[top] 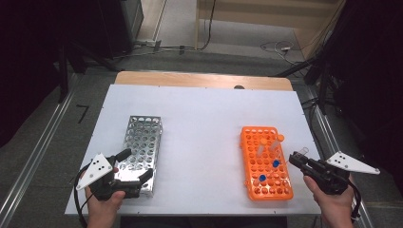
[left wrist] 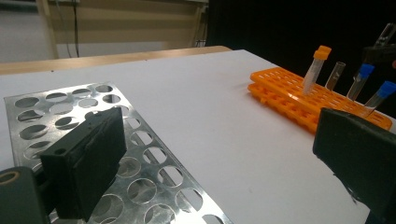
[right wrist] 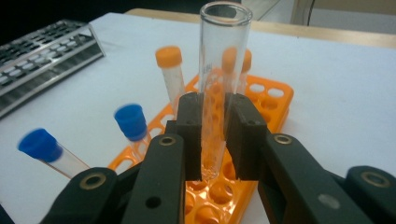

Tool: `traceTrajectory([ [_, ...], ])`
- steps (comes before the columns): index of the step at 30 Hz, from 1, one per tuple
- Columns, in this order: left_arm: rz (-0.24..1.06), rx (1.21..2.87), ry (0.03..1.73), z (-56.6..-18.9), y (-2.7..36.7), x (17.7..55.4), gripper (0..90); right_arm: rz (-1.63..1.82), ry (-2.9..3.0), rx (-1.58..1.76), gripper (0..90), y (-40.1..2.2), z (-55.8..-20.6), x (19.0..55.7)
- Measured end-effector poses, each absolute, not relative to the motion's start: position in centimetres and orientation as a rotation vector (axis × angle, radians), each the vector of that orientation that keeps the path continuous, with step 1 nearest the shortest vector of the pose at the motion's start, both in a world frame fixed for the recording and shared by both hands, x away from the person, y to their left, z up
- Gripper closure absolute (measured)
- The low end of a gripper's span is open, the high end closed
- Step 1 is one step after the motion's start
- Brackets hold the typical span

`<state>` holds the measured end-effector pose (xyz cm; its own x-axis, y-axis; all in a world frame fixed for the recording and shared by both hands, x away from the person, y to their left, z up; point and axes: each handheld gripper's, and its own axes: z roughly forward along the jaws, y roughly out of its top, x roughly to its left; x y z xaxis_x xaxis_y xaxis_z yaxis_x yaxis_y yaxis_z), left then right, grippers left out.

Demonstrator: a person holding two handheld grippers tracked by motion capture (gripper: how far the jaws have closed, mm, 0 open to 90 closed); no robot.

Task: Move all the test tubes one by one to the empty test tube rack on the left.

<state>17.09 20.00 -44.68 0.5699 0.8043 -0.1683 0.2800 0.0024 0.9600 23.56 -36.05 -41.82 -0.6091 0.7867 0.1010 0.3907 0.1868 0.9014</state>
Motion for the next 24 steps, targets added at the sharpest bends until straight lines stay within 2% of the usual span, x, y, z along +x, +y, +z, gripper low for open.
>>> traceTrajectory([
  [11,0.518,1.581,0.926,-44.4,19.1,17.4,2.8,1.473,2.045,1.033,74.1,-34.5,-38.8,23.2],
  [24,0.501,1.605,0.89,-44.0,17.7,17.5,2.9,1.574,2.078,0.925,74.1,-31.0,-37.2,22.7],
])
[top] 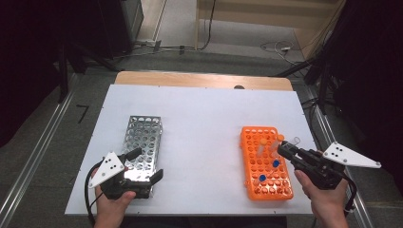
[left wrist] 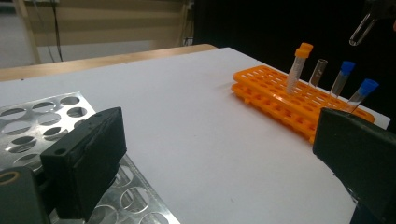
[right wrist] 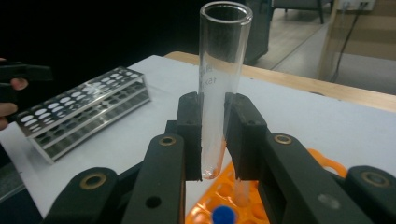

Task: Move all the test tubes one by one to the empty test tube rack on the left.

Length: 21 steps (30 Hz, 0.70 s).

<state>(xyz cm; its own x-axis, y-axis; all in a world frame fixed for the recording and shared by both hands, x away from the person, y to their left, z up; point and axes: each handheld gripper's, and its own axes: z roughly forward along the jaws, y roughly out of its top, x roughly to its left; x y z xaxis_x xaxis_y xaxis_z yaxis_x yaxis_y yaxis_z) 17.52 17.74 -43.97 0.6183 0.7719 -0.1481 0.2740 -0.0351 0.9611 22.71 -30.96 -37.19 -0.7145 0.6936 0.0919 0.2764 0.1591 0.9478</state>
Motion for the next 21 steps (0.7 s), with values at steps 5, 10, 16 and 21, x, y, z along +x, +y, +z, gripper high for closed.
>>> traceTrajectory([
  [5,0.499,1.626,0.875,-43.9,16.9,17.5,2.9,1.613,2.129,0.875,74.1,-28.5,-37.5,22.1],
  [10,0.489,1.637,0.873,-43.8,16.2,17.4,3.9,1.607,2.184,0.842,74.1,-26.7,-38.3,21.7],
  [16,0.466,1.655,0.868,-43.7,15.0,17.4,6.8,1.598,2.254,0.814,74.1,-24.7,-39.6,21.2],
  [21,0.448,1.666,0.857,-43.7,14.1,17.3,9.7,1.563,2.299,0.784,74.1,-23.3,-40.6,20.6],
])
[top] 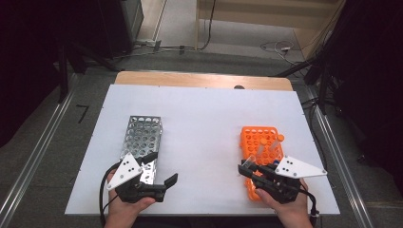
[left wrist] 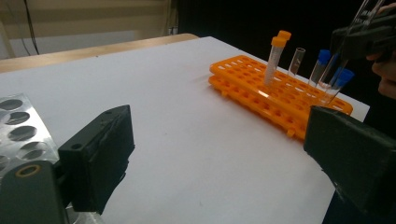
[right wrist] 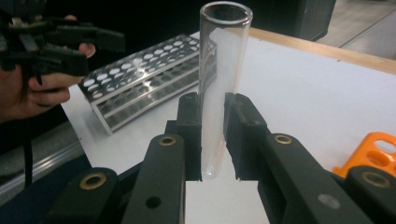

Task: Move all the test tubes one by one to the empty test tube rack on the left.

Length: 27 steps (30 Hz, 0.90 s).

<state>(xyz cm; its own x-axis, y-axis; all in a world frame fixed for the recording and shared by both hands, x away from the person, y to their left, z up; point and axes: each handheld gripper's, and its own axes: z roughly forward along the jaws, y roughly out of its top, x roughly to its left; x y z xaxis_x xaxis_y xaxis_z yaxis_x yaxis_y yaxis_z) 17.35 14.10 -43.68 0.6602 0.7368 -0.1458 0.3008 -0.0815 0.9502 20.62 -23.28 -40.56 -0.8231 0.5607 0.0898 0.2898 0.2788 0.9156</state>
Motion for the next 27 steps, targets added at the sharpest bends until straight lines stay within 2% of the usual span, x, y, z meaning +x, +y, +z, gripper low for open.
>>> traceTrajectory([
  [10,0.44,1.691,0.849,-43.3,12.3,17.1,20.0,1.531,2.371,0.748,74.1,-21.4,-41.9,19.6],
  [27,0.327,1.71,0.733,-42.6,9.3,17.2,36.2,1.477,2.454,0.712,74.2,-19.2,-43.6,19.1],
])
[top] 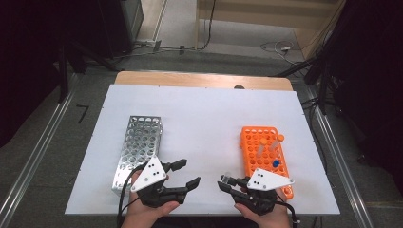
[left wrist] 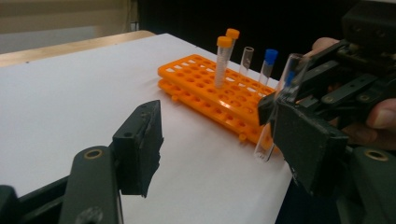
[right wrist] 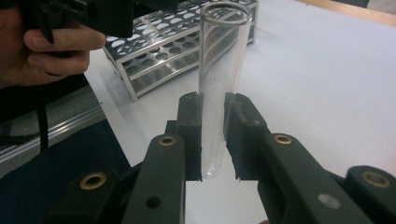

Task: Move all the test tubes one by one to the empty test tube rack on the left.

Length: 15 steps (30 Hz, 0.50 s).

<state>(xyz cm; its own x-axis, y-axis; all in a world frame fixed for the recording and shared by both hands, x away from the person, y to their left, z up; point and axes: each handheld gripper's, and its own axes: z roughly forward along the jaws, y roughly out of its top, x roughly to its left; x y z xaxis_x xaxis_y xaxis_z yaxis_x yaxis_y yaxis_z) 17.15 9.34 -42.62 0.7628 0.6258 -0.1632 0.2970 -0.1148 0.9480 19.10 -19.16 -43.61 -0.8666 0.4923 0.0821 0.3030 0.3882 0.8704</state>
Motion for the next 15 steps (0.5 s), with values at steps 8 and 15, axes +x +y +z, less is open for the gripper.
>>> traceTrajectory([
  [8,0.253,1.731,0.656,-42.7,8.0,17.1,49.3,1.452,2.486,0.708,74.2,-18.2,-44.3,19.1],
  [15,0.221,1.76,0.617,-42.7,6.4,17.0,54.6,1.439,2.518,0.668,74.2,-17.3,-44.7,18.8],
])
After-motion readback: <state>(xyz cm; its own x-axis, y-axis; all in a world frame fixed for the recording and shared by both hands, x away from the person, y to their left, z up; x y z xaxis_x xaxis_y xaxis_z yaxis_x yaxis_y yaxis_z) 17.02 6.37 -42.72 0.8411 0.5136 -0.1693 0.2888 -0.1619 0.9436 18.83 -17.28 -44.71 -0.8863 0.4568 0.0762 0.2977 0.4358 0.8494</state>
